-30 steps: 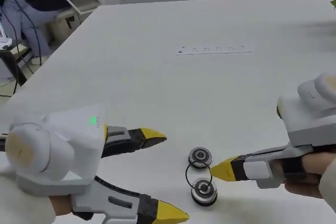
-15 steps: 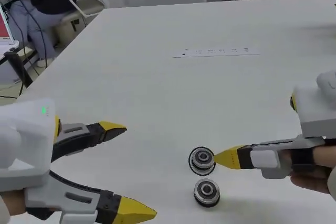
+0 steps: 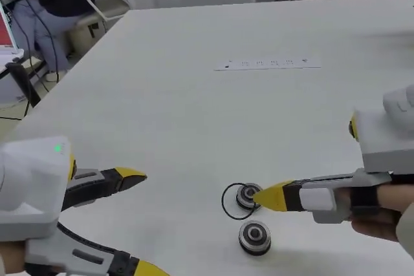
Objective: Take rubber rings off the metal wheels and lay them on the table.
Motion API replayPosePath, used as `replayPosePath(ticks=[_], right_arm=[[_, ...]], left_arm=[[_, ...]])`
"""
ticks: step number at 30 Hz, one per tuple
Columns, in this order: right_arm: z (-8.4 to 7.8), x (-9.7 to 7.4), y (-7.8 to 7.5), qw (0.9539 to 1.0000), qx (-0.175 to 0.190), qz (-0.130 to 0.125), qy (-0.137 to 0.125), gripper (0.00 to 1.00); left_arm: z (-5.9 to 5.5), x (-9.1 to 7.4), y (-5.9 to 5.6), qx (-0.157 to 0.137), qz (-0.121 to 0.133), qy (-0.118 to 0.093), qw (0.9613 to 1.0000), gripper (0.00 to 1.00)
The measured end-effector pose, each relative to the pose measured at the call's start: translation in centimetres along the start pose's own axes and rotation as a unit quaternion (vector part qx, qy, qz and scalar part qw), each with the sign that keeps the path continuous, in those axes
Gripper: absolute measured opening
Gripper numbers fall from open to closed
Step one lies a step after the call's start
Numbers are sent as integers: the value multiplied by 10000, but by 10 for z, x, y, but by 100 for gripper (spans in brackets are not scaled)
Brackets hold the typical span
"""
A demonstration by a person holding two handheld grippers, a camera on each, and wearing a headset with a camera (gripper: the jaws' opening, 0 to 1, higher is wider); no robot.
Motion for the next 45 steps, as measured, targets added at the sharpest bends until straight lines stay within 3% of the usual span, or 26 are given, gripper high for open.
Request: replayPosePath(ticks=[8,18,24,30,33,45], right_arm=[[-5,14,-1,9999,69,82,63,0],[-15,30,-4,9992,103,-49,378,0],[-19,35,-8,9988,169,-112,440,0],[-28,46,-7,9969,70,-263,744,0],[-30,51,-7,9953,-150,-432,853,0],[-29,51,-11,9920,-505,-722,906,2]], left_arm=[[-6,6,-2,13,-121,219,9997,99],[-10,8,-2,-68,-188,295,9994,99],[-13,11,-1,-93,-232,364,9990,98],[-14,12,2,2,-182,367,9992,95],[-15,12,2,-11,-180,382,9991,95],[-16,12,2,57,-183,450,9988,94]])
Point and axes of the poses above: the centre of the closed fingertips' face, and the gripper's own axes: x roughly forward along the fingers, y roughly to its left, z roughly out of its top, the point moved 10 cm from there along -x, roughly backward along the fingers, and after that the axes turned 4 degrees about z, right-handed, at the moved point
